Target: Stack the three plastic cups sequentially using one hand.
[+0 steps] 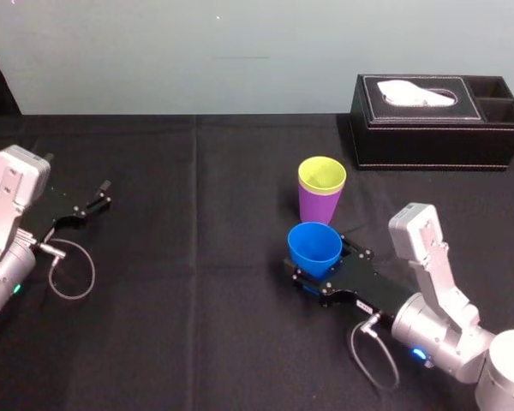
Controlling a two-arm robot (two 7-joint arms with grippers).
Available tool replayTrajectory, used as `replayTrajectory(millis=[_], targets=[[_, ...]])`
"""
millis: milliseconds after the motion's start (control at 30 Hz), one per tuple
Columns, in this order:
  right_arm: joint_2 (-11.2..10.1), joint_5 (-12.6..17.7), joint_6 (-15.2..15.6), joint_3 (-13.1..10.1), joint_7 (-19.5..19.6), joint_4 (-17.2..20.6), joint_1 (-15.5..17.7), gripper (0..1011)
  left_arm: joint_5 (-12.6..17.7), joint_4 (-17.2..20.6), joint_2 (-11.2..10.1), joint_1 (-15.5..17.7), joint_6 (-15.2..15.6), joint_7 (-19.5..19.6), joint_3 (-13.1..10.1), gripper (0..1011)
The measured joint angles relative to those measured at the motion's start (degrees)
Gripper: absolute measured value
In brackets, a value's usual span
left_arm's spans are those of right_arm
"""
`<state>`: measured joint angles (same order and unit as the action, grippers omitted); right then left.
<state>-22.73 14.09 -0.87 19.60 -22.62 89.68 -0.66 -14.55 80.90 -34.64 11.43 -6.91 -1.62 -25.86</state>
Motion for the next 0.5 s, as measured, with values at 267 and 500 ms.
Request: replayTrajectory(millis=[267, 500], targets=[[-1.62, 1.93, 4.11, -1.71, -0.07, 5.75, -0.66, 726, 0.00, 0.00, 0.00, 0.00, 0.00, 0.00, 0.00, 1011], [-2.41, 4.91, 7.62, -3.05, -0.48, 9.34, -4.11, 726, 0.00, 0.00, 0.00, 0.00, 0.00, 0.00, 0.00, 1011]])
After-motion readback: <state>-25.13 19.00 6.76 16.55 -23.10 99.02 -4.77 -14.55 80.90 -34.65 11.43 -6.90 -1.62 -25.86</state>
